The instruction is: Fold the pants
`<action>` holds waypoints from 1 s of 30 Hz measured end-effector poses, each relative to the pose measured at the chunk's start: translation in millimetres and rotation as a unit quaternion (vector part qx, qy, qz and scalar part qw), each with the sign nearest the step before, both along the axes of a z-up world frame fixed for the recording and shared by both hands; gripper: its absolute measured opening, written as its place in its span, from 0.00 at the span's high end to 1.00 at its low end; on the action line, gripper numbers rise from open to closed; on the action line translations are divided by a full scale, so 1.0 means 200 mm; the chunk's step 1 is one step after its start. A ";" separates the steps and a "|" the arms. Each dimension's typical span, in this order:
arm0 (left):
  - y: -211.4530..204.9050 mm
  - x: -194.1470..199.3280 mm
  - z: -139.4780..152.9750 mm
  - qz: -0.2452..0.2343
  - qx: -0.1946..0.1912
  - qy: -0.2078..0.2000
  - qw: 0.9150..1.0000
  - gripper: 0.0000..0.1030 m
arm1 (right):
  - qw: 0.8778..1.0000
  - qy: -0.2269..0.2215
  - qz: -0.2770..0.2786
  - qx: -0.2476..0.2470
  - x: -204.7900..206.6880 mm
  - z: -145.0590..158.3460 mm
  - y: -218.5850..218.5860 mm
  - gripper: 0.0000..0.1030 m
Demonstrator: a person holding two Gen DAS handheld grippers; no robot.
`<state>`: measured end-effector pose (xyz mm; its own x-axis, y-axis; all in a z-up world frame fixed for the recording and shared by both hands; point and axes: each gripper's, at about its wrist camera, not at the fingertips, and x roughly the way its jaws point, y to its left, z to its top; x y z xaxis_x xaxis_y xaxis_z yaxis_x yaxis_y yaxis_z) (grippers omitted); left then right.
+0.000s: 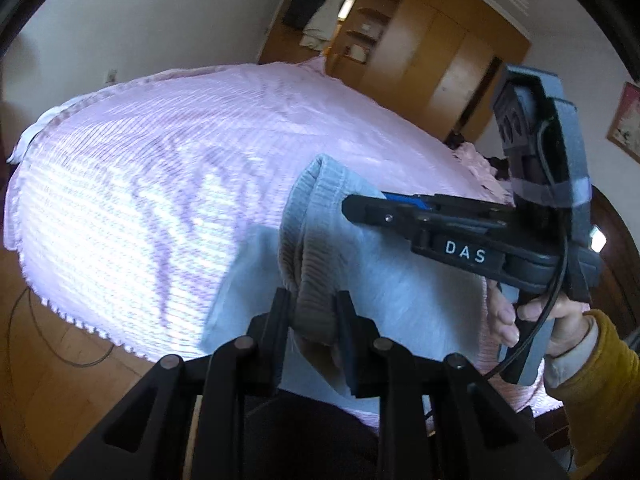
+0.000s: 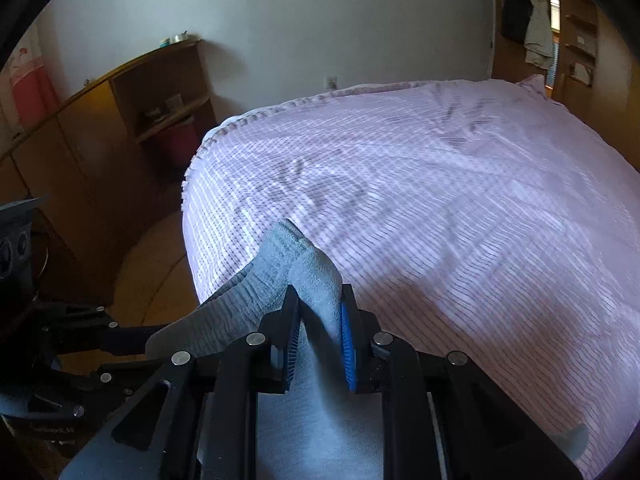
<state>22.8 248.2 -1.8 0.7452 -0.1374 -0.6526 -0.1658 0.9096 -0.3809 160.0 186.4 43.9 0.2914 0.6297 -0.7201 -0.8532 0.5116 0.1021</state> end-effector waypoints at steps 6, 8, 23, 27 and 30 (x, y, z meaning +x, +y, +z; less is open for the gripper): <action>0.18 0.03 -0.18 0.022 -0.017 0.035 0.999 0.77 | 1.000 0.013 0.006 -0.026 0.02 -0.15 0.18 0.89; 0.21 0.05 -0.25 0.024 -0.023 0.047 0.998 0.77 | 0.999 0.017 0.004 -0.036 0.03 -0.21 0.22 0.89; 0.21 -0.09 -0.27 0.038 0.015 0.087 0.995 0.63 | 0.998 0.041 -0.046 -0.004 0.07 -0.10 0.01 0.82; 0.17 -0.12 -0.18 0.038 0.024 0.075 0.996 0.63 | 0.996 0.047 -0.077 0.001 0.05 -0.05 -0.21 0.82; 0.11 -0.08 -0.12 0.024 0.037 0.060 0.997 0.63 | 0.993 0.048 -0.110 -0.001 0.02 -0.04 -0.39 0.82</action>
